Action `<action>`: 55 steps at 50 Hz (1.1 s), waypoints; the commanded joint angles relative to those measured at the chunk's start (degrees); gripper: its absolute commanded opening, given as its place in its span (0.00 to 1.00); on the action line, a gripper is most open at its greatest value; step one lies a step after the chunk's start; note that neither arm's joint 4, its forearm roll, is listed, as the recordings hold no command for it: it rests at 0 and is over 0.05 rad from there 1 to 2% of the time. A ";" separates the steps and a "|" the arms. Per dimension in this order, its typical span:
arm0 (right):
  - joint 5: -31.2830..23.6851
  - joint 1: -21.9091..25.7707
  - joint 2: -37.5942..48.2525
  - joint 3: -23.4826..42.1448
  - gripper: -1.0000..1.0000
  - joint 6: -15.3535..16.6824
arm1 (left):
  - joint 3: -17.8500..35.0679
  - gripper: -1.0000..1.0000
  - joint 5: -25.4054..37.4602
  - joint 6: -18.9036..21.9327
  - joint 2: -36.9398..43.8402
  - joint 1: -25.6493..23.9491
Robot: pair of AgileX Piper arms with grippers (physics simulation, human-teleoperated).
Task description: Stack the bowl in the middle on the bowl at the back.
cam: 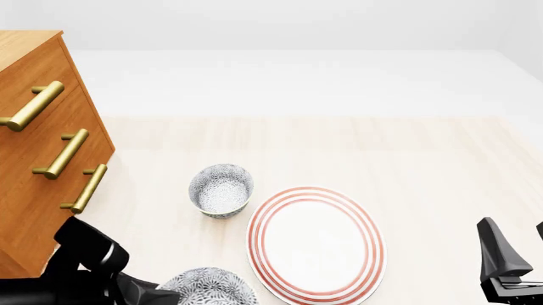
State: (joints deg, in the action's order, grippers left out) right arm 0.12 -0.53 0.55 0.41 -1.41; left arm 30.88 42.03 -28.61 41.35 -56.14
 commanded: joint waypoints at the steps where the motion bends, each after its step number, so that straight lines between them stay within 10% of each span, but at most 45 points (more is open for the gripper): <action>1: -0.07 0.12 -0.11 0.01 1.00 0.26 | -3.36 0.00 -0.40 -1.05 -1.48 -1.74; 32: -0.09 0.05 -0.08 -0.03 1.00 0.14 | -8.69 0.00 0.87 -0.19 -3.45 -0.65; 33: -0.09 0.06 -0.07 -0.03 1.00 0.13 | -8.88 1.00 0.70 -0.36 -3.36 -0.85; 55: 0.12 0.08 0.11 -0.07 1.00 0.18 | -8.53 1.00 2.06 0.37 -4.29 0.20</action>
State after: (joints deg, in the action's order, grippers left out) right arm 0.09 -0.48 0.52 0.36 -1.26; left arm 22.09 43.11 -28.73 37.82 -56.56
